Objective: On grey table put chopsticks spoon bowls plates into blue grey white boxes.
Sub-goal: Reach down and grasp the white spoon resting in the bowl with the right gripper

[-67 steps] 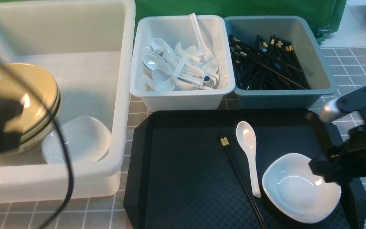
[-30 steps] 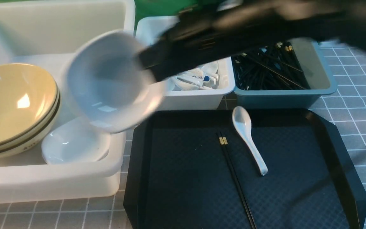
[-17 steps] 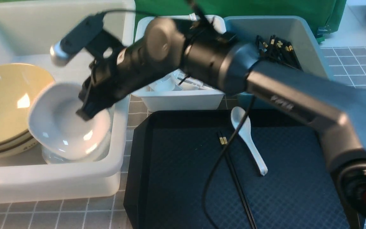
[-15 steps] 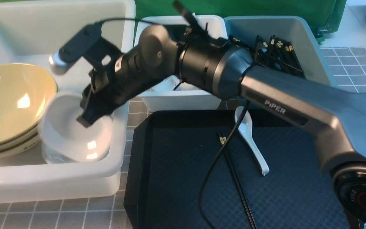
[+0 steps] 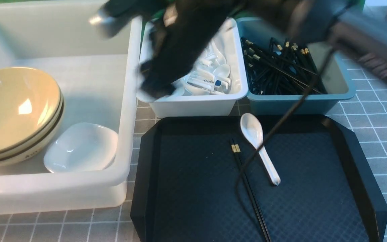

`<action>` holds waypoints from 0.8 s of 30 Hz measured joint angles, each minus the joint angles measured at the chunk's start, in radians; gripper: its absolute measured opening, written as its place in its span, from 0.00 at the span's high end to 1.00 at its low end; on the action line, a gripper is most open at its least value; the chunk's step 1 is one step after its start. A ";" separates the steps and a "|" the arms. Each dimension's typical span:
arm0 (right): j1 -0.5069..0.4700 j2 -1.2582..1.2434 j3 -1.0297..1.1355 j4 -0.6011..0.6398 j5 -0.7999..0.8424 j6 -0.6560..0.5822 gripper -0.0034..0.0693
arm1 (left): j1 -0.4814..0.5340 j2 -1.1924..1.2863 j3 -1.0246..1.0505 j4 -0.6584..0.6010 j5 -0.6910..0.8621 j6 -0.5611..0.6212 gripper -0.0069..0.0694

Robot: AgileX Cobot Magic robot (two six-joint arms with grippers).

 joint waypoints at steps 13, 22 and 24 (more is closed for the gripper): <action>-0.226 -0.075 0.773 0.007 -0.339 0.164 0.39 | 0.000 0.000 0.000 -0.001 0.000 0.000 0.92; -0.231 -0.098 0.852 0.017 -0.492 0.130 0.60 | 0.000 0.000 0.000 -0.002 -0.004 0.000 0.92; -0.231 -0.103 0.852 0.027 -0.485 0.102 0.77 | 0.000 0.000 0.000 -0.002 -0.004 0.000 0.92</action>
